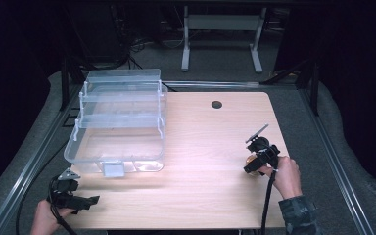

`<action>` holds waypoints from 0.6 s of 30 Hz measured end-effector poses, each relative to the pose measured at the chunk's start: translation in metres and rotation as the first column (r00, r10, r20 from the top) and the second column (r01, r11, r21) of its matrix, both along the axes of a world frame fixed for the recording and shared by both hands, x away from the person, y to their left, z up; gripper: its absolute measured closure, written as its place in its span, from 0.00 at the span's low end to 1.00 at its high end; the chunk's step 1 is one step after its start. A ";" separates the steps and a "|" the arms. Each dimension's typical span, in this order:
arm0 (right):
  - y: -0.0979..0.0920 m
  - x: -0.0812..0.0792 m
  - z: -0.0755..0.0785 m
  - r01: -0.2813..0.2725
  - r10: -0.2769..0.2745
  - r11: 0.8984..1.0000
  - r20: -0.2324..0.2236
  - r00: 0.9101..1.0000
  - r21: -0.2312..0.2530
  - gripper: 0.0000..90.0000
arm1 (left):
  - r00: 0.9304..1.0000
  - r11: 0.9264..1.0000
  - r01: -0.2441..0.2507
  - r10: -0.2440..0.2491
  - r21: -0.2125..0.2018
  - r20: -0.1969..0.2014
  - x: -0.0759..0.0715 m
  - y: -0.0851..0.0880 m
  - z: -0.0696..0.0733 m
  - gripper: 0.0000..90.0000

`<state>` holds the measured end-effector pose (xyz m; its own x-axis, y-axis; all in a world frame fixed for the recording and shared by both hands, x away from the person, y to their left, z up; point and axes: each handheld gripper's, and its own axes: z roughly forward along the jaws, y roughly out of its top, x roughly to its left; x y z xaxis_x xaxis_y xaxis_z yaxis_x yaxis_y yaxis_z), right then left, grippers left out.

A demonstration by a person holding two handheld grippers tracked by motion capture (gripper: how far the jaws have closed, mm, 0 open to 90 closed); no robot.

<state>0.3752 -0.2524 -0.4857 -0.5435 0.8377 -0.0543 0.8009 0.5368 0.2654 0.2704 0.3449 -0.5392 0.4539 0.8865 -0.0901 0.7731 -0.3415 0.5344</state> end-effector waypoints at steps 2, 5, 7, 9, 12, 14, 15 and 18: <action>-0.007 -0.003 -0.001 0.016 -0.016 1.000 0.000 1.000 -0.011 0.22 | 1.000 1.000 -0.001 0.001 0.001 0.001 0.000 0.000 0.000 0.00; -0.018 -0.006 -0.004 0.035 -0.035 0.999 -0.004 0.999 -0.003 0.22 | 1.000 1.000 -0.001 0.001 0.001 0.001 0.000 0.000 0.000 0.00; -0.029 -0.010 -0.009 0.059 -0.059 0.998 -0.012 0.998 -0.003 0.22 | 1.000 1.000 -0.001 0.001 0.001 -0.002 0.000 -0.001 0.001 0.00; -0.035 -0.011 -0.012 0.072 -0.072 0.997 -0.019 0.997 -0.006 0.22 | 1.000 1.000 0.003 -0.003 0.003 -0.002 0.001 -0.002 0.000 0.00; -0.045 -0.014 -0.017 0.095 -0.095 0.995 -0.028 0.995 -0.008 0.22 | 1.000 1.000 0.004 -0.004 0.005 -0.002 0.001 -0.002 0.000 0.00; -0.048 -0.014 -0.018 0.104 -0.104 0.995 -0.029 0.994 -0.008 0.22 | 1.000 1.000 0.005 -0.005 0.004 -0.003 0.001 -0.002 0.001 0.00; -0.051 -0.015 -0.020 0.110 -0.111 0.994 -0.034 0.993 -0.010 0.22 | 1.000 1.000 0.003 -0.003 0.005 -0.003 0.001 -0.003 0.001 0.00; -0.058 -0.017 -0.024 0.131 -0.132 0.991 -0.040 0.990 -0.018 0.22 | 1.000 1.000 0.004 -0.004 0.004 -0.004 0.001 -0.003 0.001 0.00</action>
